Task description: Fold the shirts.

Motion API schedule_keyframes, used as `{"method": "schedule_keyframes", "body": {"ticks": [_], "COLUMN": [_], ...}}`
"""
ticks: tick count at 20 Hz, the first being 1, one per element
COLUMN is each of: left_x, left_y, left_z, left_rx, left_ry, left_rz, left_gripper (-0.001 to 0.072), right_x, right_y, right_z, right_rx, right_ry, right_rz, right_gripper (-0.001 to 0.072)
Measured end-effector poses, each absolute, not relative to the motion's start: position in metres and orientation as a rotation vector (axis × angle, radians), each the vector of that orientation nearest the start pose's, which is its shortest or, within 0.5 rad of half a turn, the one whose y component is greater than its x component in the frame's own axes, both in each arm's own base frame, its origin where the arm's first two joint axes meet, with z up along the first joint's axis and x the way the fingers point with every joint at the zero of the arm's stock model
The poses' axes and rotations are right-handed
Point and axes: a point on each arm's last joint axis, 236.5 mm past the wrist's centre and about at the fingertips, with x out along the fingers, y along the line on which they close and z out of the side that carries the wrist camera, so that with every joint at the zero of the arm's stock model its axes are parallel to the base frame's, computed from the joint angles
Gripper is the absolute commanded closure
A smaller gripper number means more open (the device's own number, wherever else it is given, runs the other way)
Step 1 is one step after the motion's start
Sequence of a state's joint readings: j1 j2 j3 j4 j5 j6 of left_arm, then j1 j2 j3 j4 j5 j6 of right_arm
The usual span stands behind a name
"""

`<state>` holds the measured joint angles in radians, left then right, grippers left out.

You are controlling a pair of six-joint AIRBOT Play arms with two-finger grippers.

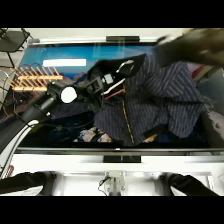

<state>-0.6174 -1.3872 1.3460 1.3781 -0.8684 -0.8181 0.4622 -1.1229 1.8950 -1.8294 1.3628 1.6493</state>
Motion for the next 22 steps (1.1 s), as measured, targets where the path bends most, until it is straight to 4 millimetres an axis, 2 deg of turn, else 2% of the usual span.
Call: {"method": "schedule_keyframes", "body": {"ticks": [2, 3, 4, 5, 6, 8, 10, 14, 18, 22], "left_x": [0.378, 0.378, 0.378, 0.378, 0.378, 0.377, 0.377, 0.375, 0.374, 0.373], "left_y": [-0.312, -0.313, -0.313, -0.313, -0.313, -0.313, -0.313, -0.312, -0.312, -0.311], "left_z": [0.069, 0.07, 0.07, 0.07, 0.07, 0.069, 0.069, 0.067, 0.066, 0.065], "left_rx": [0.764, 0.763, 0.762, 0.763, 0.763, 0.765, 0.764, 0.77, 0.774, 0.778], "left_ry": [0.653, 0.652, 0.653, 0.653, 0.652, 0.652, 0.652, 0.664, 0.668, 0.672], "left_rz": [-0.982, -0.984, -0.985, -0.987, -0.988, -0.99, -0.991, -0.998, -1.003, -1.005], "left_gripper": [0.0652, 0.0652, 0.0652, 0.0652, 0.0652, 0.0652, 0.0652, 0.0652, 0.0652, 0.0652], "right_x": [0.373, 0.376, 0.38, 0.384, 0.388, 0.392, 0.394, 0.411, 0.439, 0.454], "right_y": [0.057, 0.029, 0.008, -0.01, -0.021, -0.032, -0.025, 0.005, 0.042, 0.068], "right_z": [0.346, 0.338, 0.325, 0.309, 0.294, 0.268, 0.249, 0.238, 0.239, 0.23], "right_rx": [-0.133, -0.106, -0.073, -0.049, -0.058, -0.191, -0.412, -0.791, -1.076, -1.171], "right_ry": [0.586, 0.628, 0.681, 0.741, 0.795, 0.882, 0.902, 0.764, 0.603, 0.539], "right_rz": [0.037, -0.019, -0.045, -0.049, -0.021, 0.124, 0.362, 0.672, 0.778, 0.84], "right_gripper": [0.0078, 0.0079, 0.0123, 0.0181, 0.0181, 0.0181, 0.0182, 0.0181, 0.0181, 0.0181]}}
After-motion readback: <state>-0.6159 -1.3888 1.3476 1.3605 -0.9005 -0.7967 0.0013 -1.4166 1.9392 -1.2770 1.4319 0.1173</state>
